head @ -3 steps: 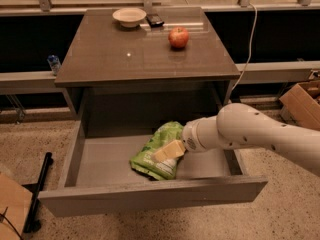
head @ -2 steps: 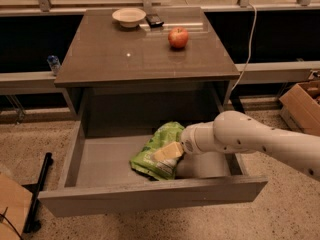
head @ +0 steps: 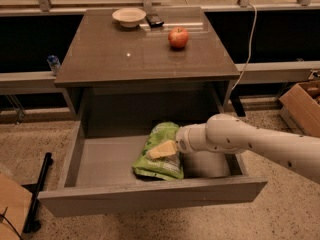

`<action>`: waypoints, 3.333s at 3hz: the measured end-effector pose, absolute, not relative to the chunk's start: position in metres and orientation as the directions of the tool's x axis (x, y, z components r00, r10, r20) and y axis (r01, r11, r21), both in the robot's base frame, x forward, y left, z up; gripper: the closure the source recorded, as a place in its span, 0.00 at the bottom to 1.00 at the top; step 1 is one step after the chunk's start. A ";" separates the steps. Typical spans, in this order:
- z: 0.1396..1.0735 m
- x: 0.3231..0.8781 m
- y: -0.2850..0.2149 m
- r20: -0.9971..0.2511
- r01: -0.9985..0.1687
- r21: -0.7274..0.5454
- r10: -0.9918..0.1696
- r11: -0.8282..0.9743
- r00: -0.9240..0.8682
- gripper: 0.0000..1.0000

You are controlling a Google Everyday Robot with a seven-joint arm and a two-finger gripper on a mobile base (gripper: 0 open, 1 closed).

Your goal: Pick green rice chip bag from top drawer and place on counter

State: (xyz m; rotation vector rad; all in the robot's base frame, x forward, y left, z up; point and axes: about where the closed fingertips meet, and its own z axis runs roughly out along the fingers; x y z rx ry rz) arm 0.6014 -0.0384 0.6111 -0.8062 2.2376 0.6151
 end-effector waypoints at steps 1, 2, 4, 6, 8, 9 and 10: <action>0.612 0.602 -0.038 -0.722 -0.686 0.201 -0.368 0.699 -0.586 0.18; 0.628 0.598 -0.040 -0.739 -0.682 0.180 -0.360 0.709 -0.569 0.42; 0.654 0.577 -0.034 -0.775 -0.681 0.203 -0.310 0.704 -0.551 0.96; 0.739 0.560 -0.071 -0.825 -0.720 0.167 -0.304 0.674 -0.476 1.00; 0.872 0.592 -0.137 -0.823 -0.725 -0.091 -0.461 0.683 -0.331 1.00; 0.902 0.648 -0.149 -0.818 -0.693 -0.168 -0.492 0.701 -0.299 1.00; 0.921 0.709 -0.150 -0.830 -0.641 -0.189 -0.470 0.744 -0.301 1.00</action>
Offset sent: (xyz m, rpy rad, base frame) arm -0.0085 -0.0094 0.0418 -0.0002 -0.0738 -0.0432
